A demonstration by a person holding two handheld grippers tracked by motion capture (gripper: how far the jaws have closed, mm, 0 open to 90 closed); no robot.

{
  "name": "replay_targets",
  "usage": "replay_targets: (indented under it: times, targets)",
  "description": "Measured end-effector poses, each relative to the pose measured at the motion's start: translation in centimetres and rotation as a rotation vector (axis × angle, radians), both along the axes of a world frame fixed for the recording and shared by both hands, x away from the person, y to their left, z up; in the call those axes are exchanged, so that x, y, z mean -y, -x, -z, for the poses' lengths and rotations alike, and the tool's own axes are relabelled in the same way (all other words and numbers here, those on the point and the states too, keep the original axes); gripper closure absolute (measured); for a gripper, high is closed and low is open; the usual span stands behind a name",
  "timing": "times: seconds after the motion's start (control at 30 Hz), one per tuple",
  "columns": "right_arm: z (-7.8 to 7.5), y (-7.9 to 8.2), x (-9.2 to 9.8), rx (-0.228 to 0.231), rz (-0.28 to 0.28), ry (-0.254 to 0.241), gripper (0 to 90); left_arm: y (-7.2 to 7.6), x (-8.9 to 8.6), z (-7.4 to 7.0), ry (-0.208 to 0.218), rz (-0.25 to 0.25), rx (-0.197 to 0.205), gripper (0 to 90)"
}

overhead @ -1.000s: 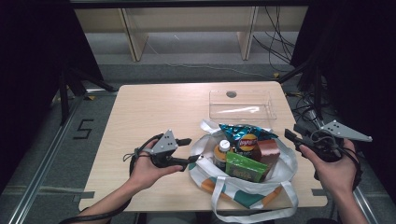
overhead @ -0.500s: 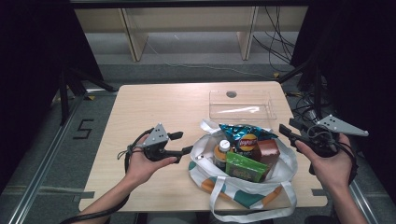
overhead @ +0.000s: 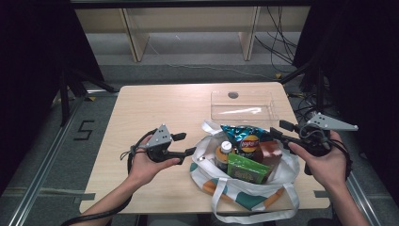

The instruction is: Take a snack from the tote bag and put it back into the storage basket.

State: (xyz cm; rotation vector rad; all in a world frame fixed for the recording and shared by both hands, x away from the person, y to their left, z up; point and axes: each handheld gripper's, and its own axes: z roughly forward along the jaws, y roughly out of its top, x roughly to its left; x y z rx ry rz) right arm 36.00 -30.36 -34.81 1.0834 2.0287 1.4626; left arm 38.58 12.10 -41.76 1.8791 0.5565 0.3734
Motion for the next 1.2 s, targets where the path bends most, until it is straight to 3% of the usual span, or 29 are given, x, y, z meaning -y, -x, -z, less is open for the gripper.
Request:
replay_targets:
  times: [0.07, 0.17, 0.2, 0.23, 0.27, 0.37, 0.43, 0.47, 0.5, 0.57, 0.63, 0.73, 0.77, 0.8, 0.83, 0.87, 0.9, 0.97, 1.03, 1.1, 1.17, 1.2]
  targets:
    - [0.2, -0.2, -0.2, -0.028, -0.005, -0.005, 51.6, 0.0, 0.0, 0.1, -0.002, 0.005, 0.004, 35.5]
    - [0.6, -0.7, -0.2, -0.015, -0.014, 0.029, 54.5, 0.1, 0.0, 0.1, 0.006, 0.000, -0.002, 35.1]
    - [0.7, -0.6, -0.5, -0.036, 0.011, 0.014, 55.5, 0.1, 0.0, 0.1, 0.004, -0.001, -0.001, 35.1]
    - [0.8, -0.8, -0.2, -0.039, -0.018, 0.043, 56.1, 0.1, 0.0, 0.1, 0.002, -0.001, 0.000, 35.0]
    - [0.9, -1.0, -0.1, -0.035, -0.010, 0.052, 56.7, 0.1, -0.1, 0.1, 0.002, -0.001, 0.000, 34.9]
    - [1.2, -1.1, 0.1, -0.090, -0.007, 0.032, 57.4, 0.1, -0.1, 0.2, 0.001, -0.008, -0.004, 34.6]
    - [1.3, -1.3, 0.3, -0.079, -0.007, 0.046, 58.0, 0.0, -0.1, 0.2, 0.007, -0.003, -0.003, 34.5]
    - [1.6, -1.5, 0.5, -0.079, -0.014, 0.028, 59.6, 0.0, -0.1, 0.2, 0.001, -0.009, -0.005, 34.5]
    - [1.7, -1.4, 0.4, -0.107, -0.003, 0.010, 60.4, 0.0, -0.1, 0.3, 0.000, -0.008, -0.005, 34.4]
    - [1.8, -1.6, 0.6, -0.092, -0.008, 0.023, 61.4, 0.0, -0.1, 0.3, -0.002, -0.009, -0.005, 34.2]
    - [2.2, -1.9, 0.7, -0.117, -0.010, 0.020, 62.8, -0.1, -0.2, 0.3, -0.003, -0.010, -0.005, 34.0]
    - [2.4, -2.2, 0.8, -0.087, -0.013, 0.027, 64.7, -0.1, -0.2, 0.4, -0.003, -0.011, -0.011, 33.9]
    - [2.4, -2.1, 0.7, -0.123, -0.019, 0.002, 69.4, -0.2, -0.2, 0.4, -0.005, 0.000, -0.004, 33.9]
    - [2.3, -2.1, 0.6, -0.117, -0.020, 0.018, 77.6, -0.1, -0.3, 0.5, -0.005, -0.009, -0.015, 33.8]
    - [2.4, -2.2, 0.5, -0.108, -0.033, 0.024, 80.2, -0.1, -0.3, 0.5, -0.005, -0.009, -0.015, 33.8]
    - [2.4, -2.4, 0.6, -0.069, -0.035, 0.055, 83.5, 0.0, -0.3, 0.6, -0.007, -0.007, -0.018, 33.7]
    - [2.3, -2.1, 0.4, -0.118, -0.028, 0.043, 85.3, 0.0, -0.3, 0.6, -0.006, -0.007, -0.018, 33.7]
    - [2.4, -2.2, 0.2, -0.088, -0.026, 0.035, 87.9, 0.0, -0.3, 0.6, -0.004, -0.009, -0.018, 33.7]
    - [2.4, -2.1, 0.1, -0.073, -0.036, 0.061, 88.4, -0.1, -0.3, 0.6, -0.004, -0.010, -0.018, 33.6]
    - [2.4, -2.0, 0.0, -0.092, -0.033, 0.047, 88.4, -0.1, -0.4, 0.6, -0.004, -0.012, -0.019, 33.5]
    - [2.7, -2.0, -0.1, -0.029, -0.005, 0.060, 89.2, -0.1, -0.4, 0.7, -0.007, -0.011, -0.019, 33.5]
    - [2.6, -1.8, -0.1, -0.066, -0.026, 0.058, 89.7, -0.2, -0.4, 0.7, -0.007, -0.008, -0.020, 33.4]
